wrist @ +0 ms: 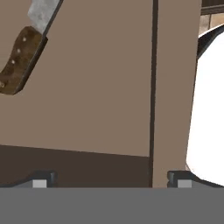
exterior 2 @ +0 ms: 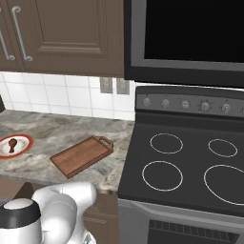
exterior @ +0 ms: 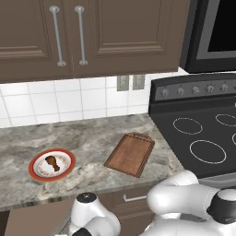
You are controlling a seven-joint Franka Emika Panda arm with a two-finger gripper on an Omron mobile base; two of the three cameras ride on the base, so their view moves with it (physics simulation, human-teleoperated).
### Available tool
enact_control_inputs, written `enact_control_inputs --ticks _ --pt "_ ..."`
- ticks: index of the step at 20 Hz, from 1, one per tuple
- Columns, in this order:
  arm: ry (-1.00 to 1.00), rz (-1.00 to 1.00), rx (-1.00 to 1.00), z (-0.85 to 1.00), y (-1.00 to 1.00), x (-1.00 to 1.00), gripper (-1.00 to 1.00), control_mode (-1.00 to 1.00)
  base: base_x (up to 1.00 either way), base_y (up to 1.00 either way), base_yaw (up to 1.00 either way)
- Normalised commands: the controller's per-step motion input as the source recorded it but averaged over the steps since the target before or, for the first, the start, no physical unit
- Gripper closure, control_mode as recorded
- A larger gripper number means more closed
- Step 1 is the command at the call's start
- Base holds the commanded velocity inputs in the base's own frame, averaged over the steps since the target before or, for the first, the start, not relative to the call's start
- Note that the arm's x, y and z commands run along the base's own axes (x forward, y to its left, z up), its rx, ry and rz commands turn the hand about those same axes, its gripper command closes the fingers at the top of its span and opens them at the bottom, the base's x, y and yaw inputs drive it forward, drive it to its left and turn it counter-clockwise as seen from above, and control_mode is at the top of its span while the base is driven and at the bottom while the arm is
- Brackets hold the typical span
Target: Pick up the knife from the drawer and place it on the cutting board. Then place the meat from the plate to the cutting board.
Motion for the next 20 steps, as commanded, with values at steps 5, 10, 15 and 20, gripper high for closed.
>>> enact_control_inputs --ticks 5,10,15,20 --pt "0.00 -0.06 0.00 0.11 0.21 0.42 -1.00 -1.00 0.00 0.00 0.00" --pt "0.00 -0.07 0.00 0.00 0.38 0.18 -1.00 -1.00 0.00 0.00 0.00" --pt "0.00 -0.06 0.00 0.00 0.32 0.12 -1.00 -1.00 0.00 0.00 0.00" --pt "0.04 -0.05 -0.01 -0.06 0.26 0.18 -1.00 -1.00 0.00 0.00 0.00"
